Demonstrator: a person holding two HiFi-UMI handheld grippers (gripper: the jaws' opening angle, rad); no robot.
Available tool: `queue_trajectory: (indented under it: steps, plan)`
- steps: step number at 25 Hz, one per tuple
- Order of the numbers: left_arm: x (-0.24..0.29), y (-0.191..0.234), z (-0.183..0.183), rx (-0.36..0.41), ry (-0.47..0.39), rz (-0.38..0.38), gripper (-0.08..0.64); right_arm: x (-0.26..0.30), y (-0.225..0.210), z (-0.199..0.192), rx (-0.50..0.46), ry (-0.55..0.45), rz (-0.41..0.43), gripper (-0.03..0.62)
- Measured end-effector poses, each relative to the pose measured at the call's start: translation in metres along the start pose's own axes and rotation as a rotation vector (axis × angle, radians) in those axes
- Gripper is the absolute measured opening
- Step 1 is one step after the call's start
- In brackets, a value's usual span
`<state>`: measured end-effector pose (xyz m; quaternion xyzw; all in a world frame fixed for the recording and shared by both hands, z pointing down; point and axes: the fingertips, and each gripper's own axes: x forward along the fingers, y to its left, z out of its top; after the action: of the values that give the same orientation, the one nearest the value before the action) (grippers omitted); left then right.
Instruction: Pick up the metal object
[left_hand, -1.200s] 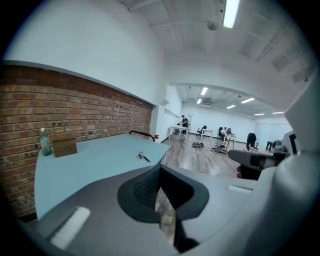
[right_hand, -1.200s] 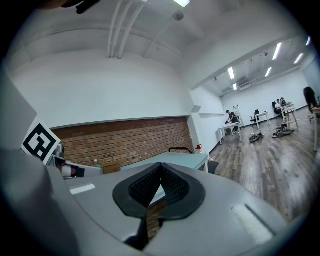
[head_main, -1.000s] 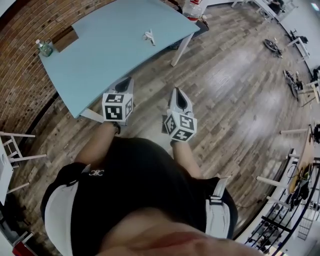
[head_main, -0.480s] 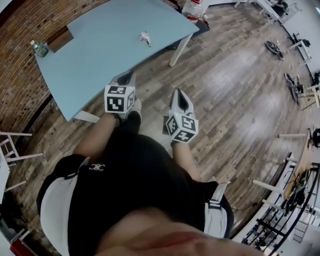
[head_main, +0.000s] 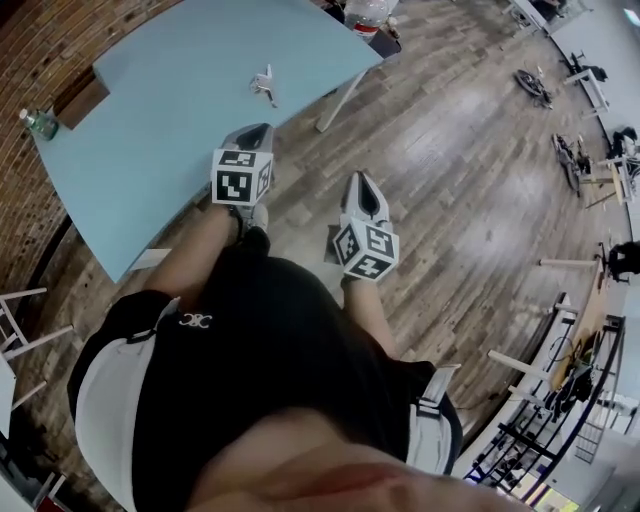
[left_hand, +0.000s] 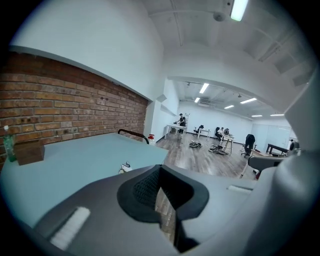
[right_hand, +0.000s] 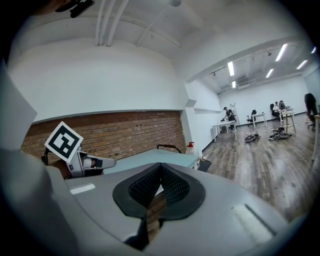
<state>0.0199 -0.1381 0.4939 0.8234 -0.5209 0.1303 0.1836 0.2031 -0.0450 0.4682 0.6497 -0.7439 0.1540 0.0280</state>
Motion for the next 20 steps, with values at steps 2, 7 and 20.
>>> queue_trajectory:
  steps: [2,7,20]
  plan:
    - [0.022,0.013,0.004,-0.012,0.018,0.005,-0.002,0.024,-0.001,0.004,-0.003,0.018,0.005,0.014]
    - [0.073,0.052,0.012,-0.029,0.056,0.021,-0.002,0.090,0.007,0.019,-0.022,0.029,0.035,0.015]
    - [0.192,0.143,-0.043,-0.139,0.322,0.048,0.078,0.209,0.018,0.029,-0.047,0.142,0.045,0.015]
